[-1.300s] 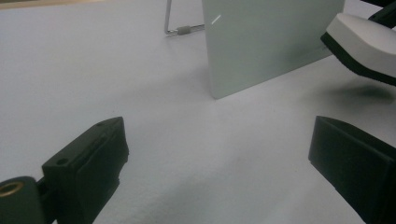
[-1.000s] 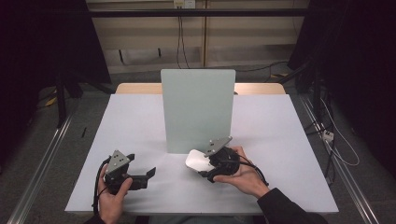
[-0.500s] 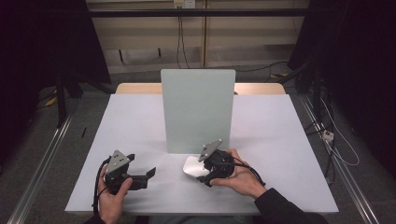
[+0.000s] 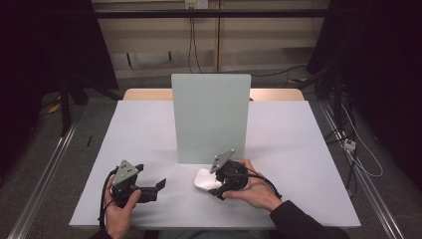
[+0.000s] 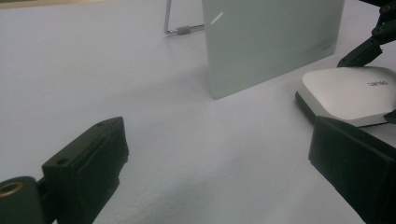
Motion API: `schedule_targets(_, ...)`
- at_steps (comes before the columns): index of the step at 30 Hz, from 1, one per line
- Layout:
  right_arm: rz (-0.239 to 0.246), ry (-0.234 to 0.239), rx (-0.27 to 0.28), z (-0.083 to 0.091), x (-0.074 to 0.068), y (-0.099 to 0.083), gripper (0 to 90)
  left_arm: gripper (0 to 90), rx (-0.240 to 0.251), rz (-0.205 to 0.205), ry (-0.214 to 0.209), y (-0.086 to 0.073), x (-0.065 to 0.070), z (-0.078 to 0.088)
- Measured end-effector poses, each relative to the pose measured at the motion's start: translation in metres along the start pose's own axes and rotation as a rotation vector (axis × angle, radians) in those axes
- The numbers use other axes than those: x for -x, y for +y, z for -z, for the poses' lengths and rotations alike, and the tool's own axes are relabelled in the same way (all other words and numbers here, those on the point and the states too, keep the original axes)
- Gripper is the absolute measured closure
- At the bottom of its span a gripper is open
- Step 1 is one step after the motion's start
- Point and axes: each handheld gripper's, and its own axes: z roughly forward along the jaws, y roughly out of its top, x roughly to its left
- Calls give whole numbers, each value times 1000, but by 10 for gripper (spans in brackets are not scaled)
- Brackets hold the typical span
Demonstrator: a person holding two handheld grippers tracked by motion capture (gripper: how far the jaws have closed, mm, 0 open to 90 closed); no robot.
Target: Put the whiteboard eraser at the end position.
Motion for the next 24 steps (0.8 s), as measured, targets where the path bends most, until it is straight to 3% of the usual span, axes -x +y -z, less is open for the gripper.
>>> schedule_targets(24, -35, 5, 38, -3, 1, -6, 309, 45, 1, -1, 3, 0, 0, 0)
